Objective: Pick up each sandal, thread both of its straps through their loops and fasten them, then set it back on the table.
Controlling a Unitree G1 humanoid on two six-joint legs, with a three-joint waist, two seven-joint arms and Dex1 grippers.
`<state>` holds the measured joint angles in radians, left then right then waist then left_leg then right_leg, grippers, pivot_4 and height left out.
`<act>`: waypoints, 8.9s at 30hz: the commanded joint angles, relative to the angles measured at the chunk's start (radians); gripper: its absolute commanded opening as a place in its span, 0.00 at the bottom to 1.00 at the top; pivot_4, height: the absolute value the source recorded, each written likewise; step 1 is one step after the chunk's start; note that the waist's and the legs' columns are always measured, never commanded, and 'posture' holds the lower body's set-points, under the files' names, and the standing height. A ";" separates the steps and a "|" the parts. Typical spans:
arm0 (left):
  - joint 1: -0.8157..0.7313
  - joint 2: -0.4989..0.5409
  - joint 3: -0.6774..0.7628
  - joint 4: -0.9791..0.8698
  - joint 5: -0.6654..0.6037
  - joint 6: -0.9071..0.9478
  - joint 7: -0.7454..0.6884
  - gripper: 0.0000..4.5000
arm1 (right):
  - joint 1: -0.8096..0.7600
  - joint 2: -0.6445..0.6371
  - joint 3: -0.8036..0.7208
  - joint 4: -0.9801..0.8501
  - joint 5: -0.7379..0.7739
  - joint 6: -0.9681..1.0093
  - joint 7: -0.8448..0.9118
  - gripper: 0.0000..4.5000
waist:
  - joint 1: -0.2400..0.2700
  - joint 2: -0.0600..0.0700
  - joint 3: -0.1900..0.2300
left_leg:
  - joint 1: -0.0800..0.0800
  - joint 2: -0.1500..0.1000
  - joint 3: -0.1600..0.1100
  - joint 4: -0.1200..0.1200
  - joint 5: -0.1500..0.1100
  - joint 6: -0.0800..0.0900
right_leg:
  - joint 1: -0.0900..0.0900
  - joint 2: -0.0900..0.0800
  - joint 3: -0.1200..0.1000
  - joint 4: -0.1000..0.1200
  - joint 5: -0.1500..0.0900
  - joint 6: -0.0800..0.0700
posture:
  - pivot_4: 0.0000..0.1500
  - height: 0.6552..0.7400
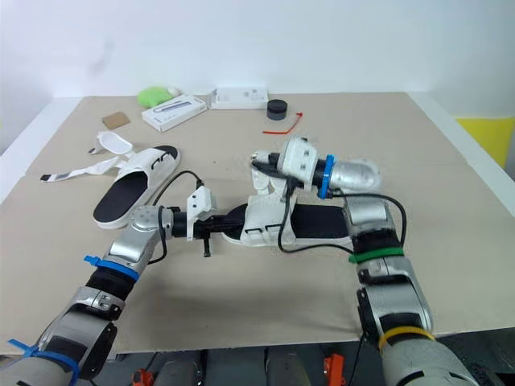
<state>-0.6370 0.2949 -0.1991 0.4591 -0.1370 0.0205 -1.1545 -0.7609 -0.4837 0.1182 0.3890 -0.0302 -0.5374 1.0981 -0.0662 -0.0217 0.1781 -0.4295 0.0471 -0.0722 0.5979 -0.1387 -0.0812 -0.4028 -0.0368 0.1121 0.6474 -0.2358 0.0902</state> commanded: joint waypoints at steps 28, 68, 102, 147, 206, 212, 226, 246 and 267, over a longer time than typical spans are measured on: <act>-0.013 -0.048 -0.073 0.144 0.048 -0.028 -0.020 0.00 | -0.142 -0.345 0.120 -0.037 0.151 0.520 0.405 0.99 | 0.021 -0.001 -0.001 | 0.006 0.000 0.000 0.000 -0.002 0.000 | 0.007 0.000 0.000 0.000 -0.006 -0.007 | 1.00 1.00; 0.016 -0.053 -0.064 0.102 0.039 -0.010 0.017 0.00 | -0.400 -0.021 0.261 -0.058 0.543 2.038 -0.083 0.99 | 0.020 0.003 -0.005 | -0.006 -0.001 -0.001 0.003 -0.002 0.001 | -0.005 -0.001 -0.001 0.001 -0.003 -0.003 | 1.00 1.00; -0.005 -0.069 -0.071 0.156 0.040 -0.015 -0.015 0.00 | 0.407 -0.205 -0.098 -0.845 0.140 0.331 -0.122 0.01 | 0.023 0.004 -0.006 | -0.006 -0.001 -0.003 0.003 0.000 0.001 | -0.001 -0.001 -0.003 -0.001 -0.006 -0.004 | 1.00 1.00; -0.089 -0.116 -0.048 0.279 0.039 -0.054 -0.051 0.00 | 0.478 -0.558 -0.064 -0.614 0.122 -0.140 -0.168 0.52 | 0.024 -0.002 -0.007 | 0.004 -0.004 -0.001 0.002 -0.001 0.001 | 0.012 -0.005 -0.002 -0.002 -0.012 -0.005 | 1.00 1.00; 0.034 -0.049 -0.074 -0.122 0.056 0.000 0.079 0.00 | 0.451 -0.696 -0.226 -0.785 1.003 1.588 0.034 0.52 | 0.025 -0.007 -0.003 | -0.009 -0.013 -0.001 0.004 -0.006 0.006 | 0.003 -0.015 -0.003 -0.002 -0.015 0.004 | 1.00 1.00; 0.054 0.001 -0.123 -0.147 0.139 -0.097 0.112 0.00 | 0.378 -0.564 -0.234 -0.824 1.218 1.859 -0.220 0.52 | 0.022 -0.009 -0.002 | -0.008 -0.013 -0.001 0.005 -0.001 0.014 | 0.003 -0.015 -0.003 -0.002 -0.010 0.001 | 1.00 1.00; 0.051 0.014 -0.153 -0.173 0.157 -0.112 0.141 0.00 | 0.270 -0.563 -0.090 -0.772 1.800 1.980 -0.922 0.52 | 0.021 -0.008 -0.003 | -0.009 -0.013 -0.001 0.004 0.000 0.015 | 0.002 -0.014 -0.003 -0.002 -0.009 0.001 | 1.00 1.00; 0.060 0.005 -0.138 -0.190 0.134 -0.064 0.165 0.00 | 0.058 -0.589 0.274 -0.681 2.002 1.792 -1.294 0.52 | 0.021 -0.008 -0.003 | -0.010 -0.012 -0.001 0.004 0.000 0.016 | 0.001 -0.014 -0.002 -0.002 -0.010 0.001 | 1.00 1.00; 0.046 -0.001 -0.131 -0.179 0.124 -0.054 0.172 0.00 | -0.036 -0.545 0.182 -0.522 2.002 1.864 -1.083 0.01 | 0.021 -0.007 -0.003 | -0.010 -0.011 0.000 0.004 0.000 0.016 | 0.001 -0.013 -0.002 -0.002 -0.009 0.000 | 1.00 1.00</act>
<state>-0.5840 0.2945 -0.3339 0.2668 -0.0138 -0.0404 -0.9890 -0.7530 -1.0283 0.3760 -0.1598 1.9580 1.3124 -0.0675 -0.0456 -0.0289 0.1752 -0.4394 0.0361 -0.0726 0.6018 -0.1384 -0.0648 -0.4020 -0.0499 0.1101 0.6453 -0.2446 0.0898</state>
